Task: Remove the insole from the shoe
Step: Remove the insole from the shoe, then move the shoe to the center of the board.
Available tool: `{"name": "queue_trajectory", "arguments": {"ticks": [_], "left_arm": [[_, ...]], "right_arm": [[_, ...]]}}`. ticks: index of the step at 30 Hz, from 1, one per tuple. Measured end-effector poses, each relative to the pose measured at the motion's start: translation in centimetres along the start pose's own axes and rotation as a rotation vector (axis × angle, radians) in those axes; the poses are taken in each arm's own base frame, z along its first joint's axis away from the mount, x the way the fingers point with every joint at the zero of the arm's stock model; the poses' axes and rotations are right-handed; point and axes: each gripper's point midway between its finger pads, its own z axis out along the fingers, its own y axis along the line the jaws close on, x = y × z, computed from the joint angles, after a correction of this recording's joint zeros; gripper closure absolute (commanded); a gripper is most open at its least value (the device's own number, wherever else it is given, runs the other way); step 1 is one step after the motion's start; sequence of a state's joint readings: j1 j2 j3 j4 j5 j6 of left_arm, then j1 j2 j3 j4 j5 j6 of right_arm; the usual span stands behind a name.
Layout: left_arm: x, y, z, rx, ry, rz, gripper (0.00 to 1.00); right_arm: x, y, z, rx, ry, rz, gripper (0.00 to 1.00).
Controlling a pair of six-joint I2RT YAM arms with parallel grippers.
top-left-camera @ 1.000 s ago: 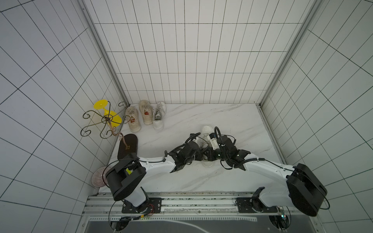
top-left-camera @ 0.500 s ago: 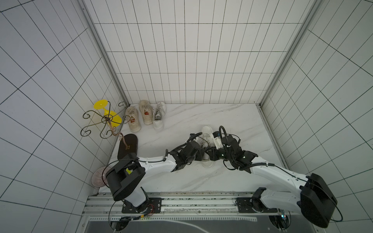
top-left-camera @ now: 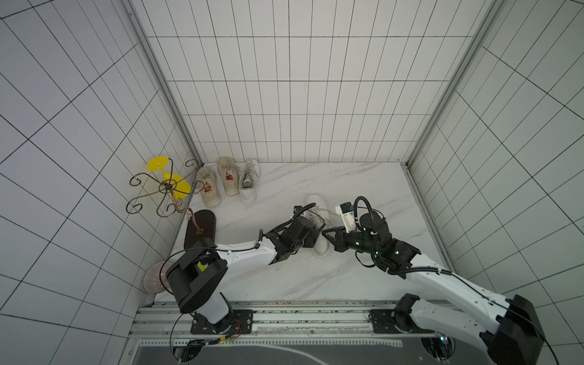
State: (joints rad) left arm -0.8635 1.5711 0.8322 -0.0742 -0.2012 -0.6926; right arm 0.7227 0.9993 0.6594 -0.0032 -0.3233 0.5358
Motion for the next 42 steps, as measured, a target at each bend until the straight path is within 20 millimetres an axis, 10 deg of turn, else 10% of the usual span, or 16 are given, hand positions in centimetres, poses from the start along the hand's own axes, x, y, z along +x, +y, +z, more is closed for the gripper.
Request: {"name": "queue_trajectory", "arguments": {"ticks": [23,32,42], "left_arm": [[-7.6,4.1,4.4,-0.166,-0.001,-0.047,1.0],[-10.3,-0.3,8.9,-0.084,0.013,-0.016,1.0],[-12.4,-11.1,15.4,0.131,-0.011,-0.014,1.0]], "right_arm": [[-2.5,-0.6,-5.2,0.108,-0.15,-0.09,1.0],[-1.9,-7.0,-7.4,0.44,-0.17,-0.024,1.0],[-3.5,-8.6,-13.5,0.604,-0.376,0.059,1.0]]}}
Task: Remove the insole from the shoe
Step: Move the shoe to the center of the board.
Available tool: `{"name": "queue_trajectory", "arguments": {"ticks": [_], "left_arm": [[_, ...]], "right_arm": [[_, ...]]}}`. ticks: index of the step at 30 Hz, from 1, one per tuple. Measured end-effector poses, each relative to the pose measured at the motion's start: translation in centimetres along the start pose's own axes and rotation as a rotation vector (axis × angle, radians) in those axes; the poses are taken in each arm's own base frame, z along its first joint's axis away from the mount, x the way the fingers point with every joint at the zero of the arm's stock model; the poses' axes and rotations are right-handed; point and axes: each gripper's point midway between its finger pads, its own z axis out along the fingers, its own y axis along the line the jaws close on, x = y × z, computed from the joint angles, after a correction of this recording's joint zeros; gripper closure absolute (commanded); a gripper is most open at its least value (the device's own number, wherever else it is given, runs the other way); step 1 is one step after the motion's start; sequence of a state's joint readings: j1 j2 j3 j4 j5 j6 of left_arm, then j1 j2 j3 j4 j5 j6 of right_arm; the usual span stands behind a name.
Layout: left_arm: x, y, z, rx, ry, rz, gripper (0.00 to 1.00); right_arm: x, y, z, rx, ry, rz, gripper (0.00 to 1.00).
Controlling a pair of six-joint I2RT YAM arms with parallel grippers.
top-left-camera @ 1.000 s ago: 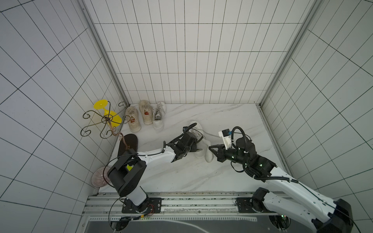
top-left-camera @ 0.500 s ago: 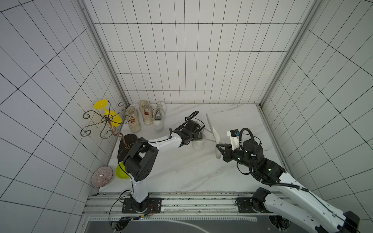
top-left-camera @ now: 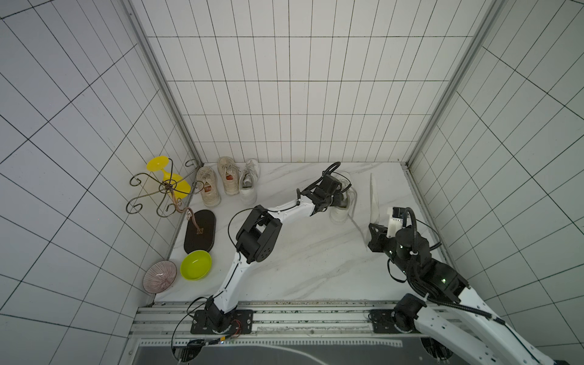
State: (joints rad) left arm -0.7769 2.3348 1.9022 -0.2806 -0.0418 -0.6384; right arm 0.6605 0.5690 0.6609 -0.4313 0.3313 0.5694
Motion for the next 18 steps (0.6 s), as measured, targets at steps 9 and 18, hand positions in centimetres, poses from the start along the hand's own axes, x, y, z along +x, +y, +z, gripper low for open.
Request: {"name": "queue_trajectory", "arguments": {"ticks": [9,18], "left_arm": [[-1.1,-5.7,4.2,0.169,-0.096,-0.089,1.0],[-1.1,-8.3,5.7,0.216,-0.155,-0.102,0.93]], "right_arm": [[0.1,-1.5,-0.7,0.058,-0.009,0.054,1.0],[0.4,-1.7,-0.8,0.067,0.0,0.066,1.0]]}}
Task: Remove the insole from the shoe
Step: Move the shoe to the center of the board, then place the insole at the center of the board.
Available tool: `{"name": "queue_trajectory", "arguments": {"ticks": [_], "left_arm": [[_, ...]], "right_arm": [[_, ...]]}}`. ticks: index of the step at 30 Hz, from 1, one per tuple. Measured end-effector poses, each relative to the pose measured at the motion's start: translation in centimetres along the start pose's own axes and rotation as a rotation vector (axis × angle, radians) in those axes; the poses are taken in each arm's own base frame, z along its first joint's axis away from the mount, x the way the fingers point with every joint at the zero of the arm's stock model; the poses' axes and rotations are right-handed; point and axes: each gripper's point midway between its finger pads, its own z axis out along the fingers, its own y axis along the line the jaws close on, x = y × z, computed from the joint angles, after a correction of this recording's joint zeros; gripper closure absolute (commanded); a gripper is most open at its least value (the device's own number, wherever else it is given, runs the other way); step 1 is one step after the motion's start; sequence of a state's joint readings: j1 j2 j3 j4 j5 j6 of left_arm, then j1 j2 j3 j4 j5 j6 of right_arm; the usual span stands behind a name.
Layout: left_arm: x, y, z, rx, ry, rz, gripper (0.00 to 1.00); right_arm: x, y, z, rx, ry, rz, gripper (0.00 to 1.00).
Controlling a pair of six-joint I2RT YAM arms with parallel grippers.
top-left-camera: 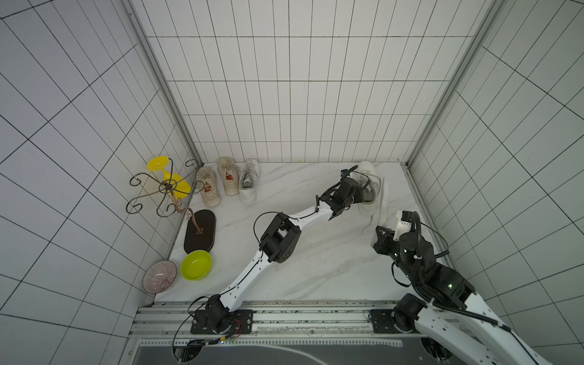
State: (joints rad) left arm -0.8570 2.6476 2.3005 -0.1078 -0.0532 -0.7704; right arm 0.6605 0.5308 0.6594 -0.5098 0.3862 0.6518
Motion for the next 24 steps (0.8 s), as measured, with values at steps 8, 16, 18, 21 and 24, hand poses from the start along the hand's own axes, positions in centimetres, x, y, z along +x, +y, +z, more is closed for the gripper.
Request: {"name": "queue_trajectory", "arguments": {"ticks": [8,16,18,21,24], "left_arm": [[-0.5,-0.6,0.0,0.019,-0.025,0.026,0.68],[-1.0,0.0,-1.7,0.013,0.011,0.015,0.5],[-1.5,0.8,-3.4,-0.014,0.034,0.015,0.44],[-3.5,2.9,-7.6,-0.071,0.043,0.016,0.36],[-6.8,4.8,-13.0,-0.094,0.011,0.004,0.34]], "right_arm": [[0.4,-0.1,0.3,0.011,0.016,-0.003,1.0],[1.7,-0.1,1.6,0.037,0.076,-0.031,1.0],[2.5,0.1,2.2,0.042,0.113,-0.045,1.0],[4.2,0.3,3.4,0.049,0.181,-0.077,1.0],[6.4,0.2,4.9,0.066,0.265,-0.125,1.0]]}}
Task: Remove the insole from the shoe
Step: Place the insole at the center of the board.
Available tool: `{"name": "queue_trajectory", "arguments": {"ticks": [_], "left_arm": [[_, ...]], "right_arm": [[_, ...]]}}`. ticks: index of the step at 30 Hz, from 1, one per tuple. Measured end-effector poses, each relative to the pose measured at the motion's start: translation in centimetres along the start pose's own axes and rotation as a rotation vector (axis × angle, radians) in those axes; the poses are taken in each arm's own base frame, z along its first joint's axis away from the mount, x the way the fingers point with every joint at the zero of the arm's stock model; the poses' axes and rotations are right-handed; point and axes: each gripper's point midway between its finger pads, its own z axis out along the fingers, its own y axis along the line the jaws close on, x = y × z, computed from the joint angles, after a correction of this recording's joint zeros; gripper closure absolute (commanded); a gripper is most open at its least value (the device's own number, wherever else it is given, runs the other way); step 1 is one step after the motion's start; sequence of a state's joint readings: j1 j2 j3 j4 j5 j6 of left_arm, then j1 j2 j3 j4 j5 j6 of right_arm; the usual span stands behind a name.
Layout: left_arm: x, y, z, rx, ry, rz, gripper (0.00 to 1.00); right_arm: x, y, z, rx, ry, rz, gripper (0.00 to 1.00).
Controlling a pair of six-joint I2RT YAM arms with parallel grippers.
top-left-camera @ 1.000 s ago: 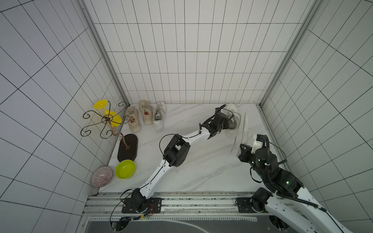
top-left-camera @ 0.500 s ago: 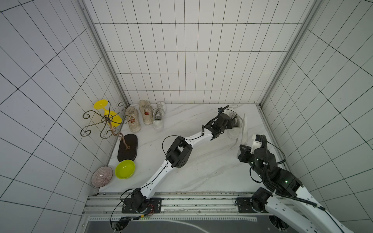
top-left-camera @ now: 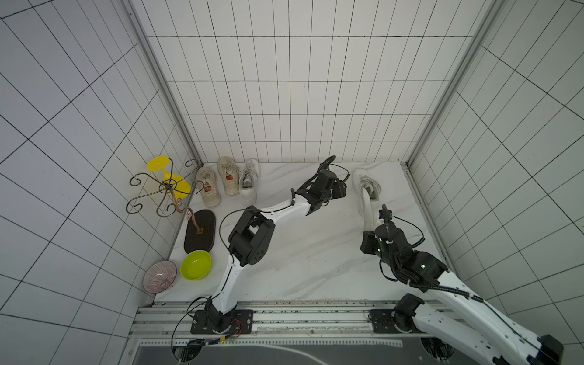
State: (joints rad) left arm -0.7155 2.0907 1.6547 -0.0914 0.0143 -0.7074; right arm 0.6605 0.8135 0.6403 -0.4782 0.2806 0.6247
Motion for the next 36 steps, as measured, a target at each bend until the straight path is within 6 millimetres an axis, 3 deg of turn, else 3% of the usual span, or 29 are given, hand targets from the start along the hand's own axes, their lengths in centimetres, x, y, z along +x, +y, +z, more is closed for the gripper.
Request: {"name": "queue_trajectory", "arguments": {"ticks": [3,6,10,15,17,19,22,28,33,36], "left_arm": [[-2.9,2.6,-5.1,-0.006,-0.041,-0.022,0.33],[-3.7,6.5,-9.2,-0.054,-0.06,-0.047,0.31],[-0.9,11.2,-12.9,-0.138,-0.024,-0.064,0.29],[3.8,13.7,-15.7,-0.197,0.054,-0.055,0.28],[4.4,14.2,-16.7,-0.215,0.059,-0.047,0.27],[4.2,14.3,-17.6,-0.232,0.046,-0.032,0.27],[3.3,14.3,-18.7,-0.262,0.01,-0.003,0.26],[0.1,15.0,-20.4,-0.389,-0.072,0.07,0.21],[-6.3,15.6,-21.9,-0.523,-0.196,0.11,0.2],[-9.6,17.6,-22.1,-0.608,-0.236,0.1,0.21]], "right_arm": [[2.1,0.1,2.3,0.036,0.1,-0.058,1.0],[4.0,0.0,3.9,0.073,0.178,-0.116,1.0],[5.8,0.1,5.0,0.096,0.238,-0.166,1.0],[8.2,-0.2,6.2,0.137,0.321,-0.212,1.0],[8.9,-0.1,6.4,0.143,0.341,-0.222,0.81],[9.2,0.0,6.3,0.142,0.348,-0.222,0.7],[9.0,0.5,5.9,0.125,0.337,-0.216,0.53],[6.7,1.6,4.0,0.054,0.25,-0.173,0.47],[4.0,3.3,2.4,-0.049,0.142,-0.13,0.46],[2.7,4.5,1.6,-0.113,0.091,-0.105,0.45]]}}
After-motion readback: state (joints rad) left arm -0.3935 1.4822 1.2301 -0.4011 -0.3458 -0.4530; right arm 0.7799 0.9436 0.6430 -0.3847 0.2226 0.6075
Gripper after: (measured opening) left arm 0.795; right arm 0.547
